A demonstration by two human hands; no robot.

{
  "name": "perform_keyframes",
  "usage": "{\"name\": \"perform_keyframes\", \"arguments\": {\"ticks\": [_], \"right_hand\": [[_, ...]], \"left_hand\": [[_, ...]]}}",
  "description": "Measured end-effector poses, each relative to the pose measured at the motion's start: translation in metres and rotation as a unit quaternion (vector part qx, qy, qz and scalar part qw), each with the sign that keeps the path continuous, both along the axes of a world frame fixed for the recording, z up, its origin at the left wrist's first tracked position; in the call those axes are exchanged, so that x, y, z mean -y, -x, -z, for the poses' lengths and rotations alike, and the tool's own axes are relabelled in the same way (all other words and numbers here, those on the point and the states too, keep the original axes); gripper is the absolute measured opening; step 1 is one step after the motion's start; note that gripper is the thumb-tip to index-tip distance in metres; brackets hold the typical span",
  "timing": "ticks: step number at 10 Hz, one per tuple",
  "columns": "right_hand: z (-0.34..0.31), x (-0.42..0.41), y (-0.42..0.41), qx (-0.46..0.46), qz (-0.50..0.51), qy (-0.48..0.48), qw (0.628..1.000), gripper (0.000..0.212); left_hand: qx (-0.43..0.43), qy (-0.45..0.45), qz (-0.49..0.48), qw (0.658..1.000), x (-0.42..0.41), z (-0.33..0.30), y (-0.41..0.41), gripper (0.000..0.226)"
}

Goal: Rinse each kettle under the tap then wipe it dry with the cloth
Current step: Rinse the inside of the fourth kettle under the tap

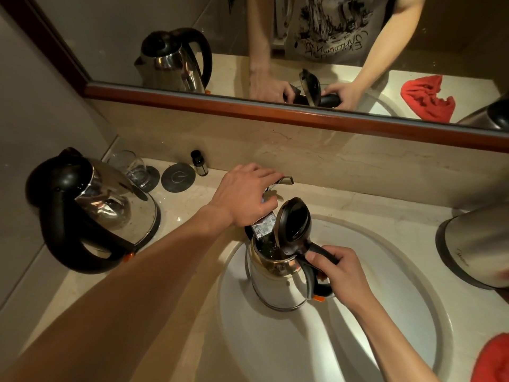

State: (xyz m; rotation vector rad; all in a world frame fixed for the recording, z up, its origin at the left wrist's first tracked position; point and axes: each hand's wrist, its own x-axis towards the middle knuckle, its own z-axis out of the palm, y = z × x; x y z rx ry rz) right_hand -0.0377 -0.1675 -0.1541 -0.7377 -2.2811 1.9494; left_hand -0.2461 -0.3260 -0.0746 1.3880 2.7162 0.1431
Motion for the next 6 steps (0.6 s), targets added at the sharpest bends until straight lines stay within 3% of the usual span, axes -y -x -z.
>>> {"name": "perform_keyframes", "arguments": {"ticks": [6], "right_hand": [[-0.0008, -0.0030, -0.0019, -0.009, -0.004, 0.019, 1.000, 0.071]], "left_hand": [[-0.001, 0.000, 0.002, 1.000, -0.0006, 0.0004, -0.0004, 0.066]]}}
